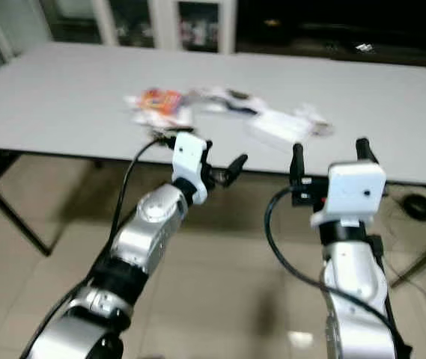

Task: Picking trash to rubbish bin

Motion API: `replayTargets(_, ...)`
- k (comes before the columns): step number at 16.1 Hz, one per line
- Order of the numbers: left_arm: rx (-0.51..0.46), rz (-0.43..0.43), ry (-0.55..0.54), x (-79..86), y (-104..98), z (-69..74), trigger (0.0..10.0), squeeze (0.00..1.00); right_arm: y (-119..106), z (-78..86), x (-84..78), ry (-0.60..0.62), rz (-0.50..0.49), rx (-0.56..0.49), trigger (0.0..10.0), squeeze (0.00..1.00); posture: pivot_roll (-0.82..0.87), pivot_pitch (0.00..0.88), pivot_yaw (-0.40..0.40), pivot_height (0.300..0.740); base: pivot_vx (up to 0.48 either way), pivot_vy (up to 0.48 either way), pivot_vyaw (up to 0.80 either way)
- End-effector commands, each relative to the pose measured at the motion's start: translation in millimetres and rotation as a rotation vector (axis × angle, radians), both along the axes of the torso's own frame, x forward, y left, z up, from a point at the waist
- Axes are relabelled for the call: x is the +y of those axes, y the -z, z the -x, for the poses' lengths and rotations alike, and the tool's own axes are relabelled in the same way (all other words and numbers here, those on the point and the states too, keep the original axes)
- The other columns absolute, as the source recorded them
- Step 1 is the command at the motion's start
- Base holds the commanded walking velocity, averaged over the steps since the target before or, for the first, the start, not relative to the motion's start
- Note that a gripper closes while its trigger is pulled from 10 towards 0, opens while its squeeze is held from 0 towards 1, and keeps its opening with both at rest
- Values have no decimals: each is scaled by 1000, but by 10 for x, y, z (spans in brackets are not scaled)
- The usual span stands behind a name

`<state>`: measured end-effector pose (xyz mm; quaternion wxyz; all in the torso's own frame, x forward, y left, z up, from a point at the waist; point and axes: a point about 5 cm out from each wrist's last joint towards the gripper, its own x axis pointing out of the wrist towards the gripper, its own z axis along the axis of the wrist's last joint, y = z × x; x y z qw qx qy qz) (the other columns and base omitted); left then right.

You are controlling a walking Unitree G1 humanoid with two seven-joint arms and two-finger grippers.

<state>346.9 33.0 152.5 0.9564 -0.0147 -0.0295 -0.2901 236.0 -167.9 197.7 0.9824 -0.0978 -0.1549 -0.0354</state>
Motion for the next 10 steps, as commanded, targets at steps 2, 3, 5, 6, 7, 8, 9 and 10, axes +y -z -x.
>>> replayTargets(2,-1,-8,-6,-2,-19,-14,10000,0,38,-8,5,-2,5,29,10000,0,59,53,-30,740,480,0,0)
replayTargets(3,3,-12,-10,2,-9,-17,10000,0,59,-14,5,-2,1,42,10000,0,59,53,-30,740,480,0,0)
replayTargets(5,6,-15,-12,2,-3,-20,10000,0,108,-25,-9,7,-14,70,10000,0,59,52,-33,740,480,0,0)
replayTargets(6,6,-17,-13,6,-1,-22,10000,0,144,-33,-20,16,-21,91,10000,0,59,52,-33,740,480,0,0)
replayTargets(7,8,-20,-17,15,2,-31,10000,0,175,-40,-29,24,-33,105,10000,0,59,52,-33,740,480,0,0)
replayTargets(8,10,-25,-20,23,4,-40,10000,0,205,-47,-44,32,-50,119,10000,0,59,52,-33,740,469,0,0)
replayTargets(9,11,-32,-23,33,9,-47,10000,0,252,-54,-65,40,-76,139,10000,0,61,51,-33,740,450,0,0)
replayTargets(10,12,-37,-22,39,15,-47,10000,0,281,-52,-78,46,-84,151,10000,0,63,50,-32,740,454,0,0)
